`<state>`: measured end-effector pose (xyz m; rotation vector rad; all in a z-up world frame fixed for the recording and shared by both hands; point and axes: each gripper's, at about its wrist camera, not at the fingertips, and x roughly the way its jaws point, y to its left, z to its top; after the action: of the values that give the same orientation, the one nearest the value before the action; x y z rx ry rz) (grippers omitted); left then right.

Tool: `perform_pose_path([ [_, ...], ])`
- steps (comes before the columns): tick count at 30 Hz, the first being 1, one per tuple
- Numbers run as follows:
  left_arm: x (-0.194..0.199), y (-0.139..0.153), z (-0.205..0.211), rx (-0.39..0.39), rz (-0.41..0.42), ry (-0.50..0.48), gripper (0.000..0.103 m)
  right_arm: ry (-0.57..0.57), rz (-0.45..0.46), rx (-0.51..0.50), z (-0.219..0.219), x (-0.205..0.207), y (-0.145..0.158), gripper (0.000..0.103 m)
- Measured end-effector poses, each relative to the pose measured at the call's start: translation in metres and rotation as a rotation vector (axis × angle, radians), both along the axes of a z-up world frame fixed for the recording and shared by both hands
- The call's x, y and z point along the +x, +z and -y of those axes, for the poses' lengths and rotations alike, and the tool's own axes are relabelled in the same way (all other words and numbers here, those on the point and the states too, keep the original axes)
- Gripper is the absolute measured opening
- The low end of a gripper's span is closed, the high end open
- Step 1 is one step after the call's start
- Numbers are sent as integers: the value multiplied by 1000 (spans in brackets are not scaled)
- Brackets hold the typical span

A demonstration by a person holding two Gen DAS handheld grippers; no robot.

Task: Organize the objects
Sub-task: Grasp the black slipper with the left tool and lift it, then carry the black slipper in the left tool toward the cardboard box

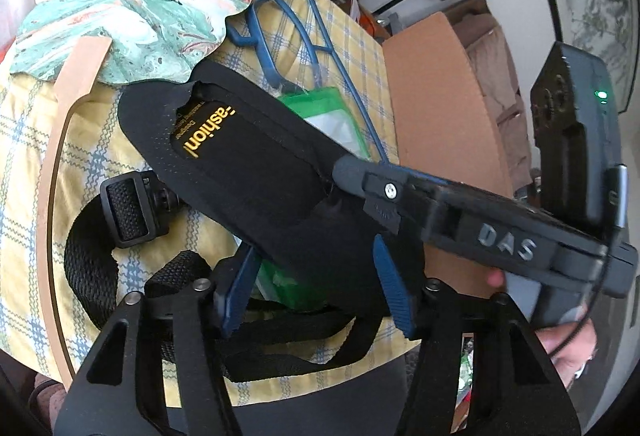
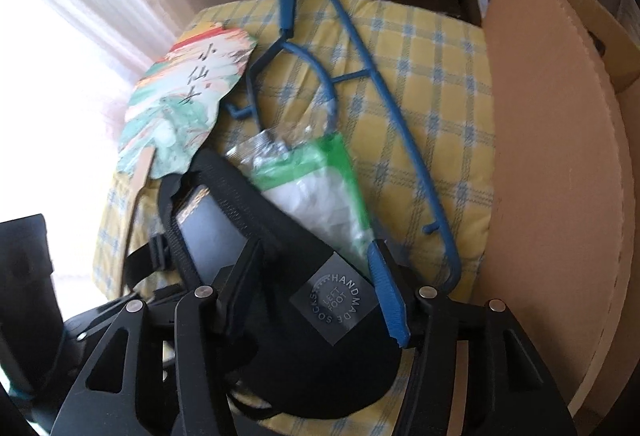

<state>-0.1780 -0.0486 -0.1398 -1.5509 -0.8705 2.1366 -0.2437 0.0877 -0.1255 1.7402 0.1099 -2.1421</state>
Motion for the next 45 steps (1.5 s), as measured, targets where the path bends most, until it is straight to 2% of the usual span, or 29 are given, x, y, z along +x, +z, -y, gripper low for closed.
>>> perform_pose_path([
  [1, 1, 1, -1, -5, -3, 0, 51, 7, -2, 5, 1, 2, 1, 54],
  [3, 2, 3, -2, -21, -11, -6, 42, 17, -2, 5, 2, 5, 4, 52],
  [7, 5, 9, -2, -35, -31, -8, 37, 33, 5, -5, -1, 16, 7, 48],
  [13, 18, 18, -6, -51, -59, -59, 32, 14, 29, -83, -15, 33, 11, 46],
  [15, 25, 23, -6, -28, -79, -74, 21, 17, 35, -104, -18, 39, 11, 44],
  [18, 31, 36, -9, -35, -118, -88, 11, 26, 51, -160, -20, 46, 14, 30],
  [21, 38, 50, -11, -43, -157, -99, 9, 36, 9, -161, -21, 53, 24, 28],
  [23, 41, 55, -9, -50, -171, -95, 5, 27, -29, -129, -24, 57, 27, 30],
  [26, 43, 56, -4, -33, -175, -102, 5, 25, -69, -109, -29, 68, 29, 42],
  [30, 43, 54, 6, -38, -176, -80, 5, 30, -109, -136, -33, 86, 26, 42],
  [33, 40, 45, 16, -32, -160, -64, 5, 59, -163, -89, -25, 104, 21, 44],
  [37, 39, 33, 26, -5, -135, -36, 5, 91, -118, -132, -19, 119, 5, 46],
  [42, 39, 25, 31, 11, -115, -6, 6, 59, -45, -227, -25, 124, -11, 47],
  [45, 38, 22, 30, 10, -107, 5, 7, 40, -18, -273, -29, 125, -16, 58],
])
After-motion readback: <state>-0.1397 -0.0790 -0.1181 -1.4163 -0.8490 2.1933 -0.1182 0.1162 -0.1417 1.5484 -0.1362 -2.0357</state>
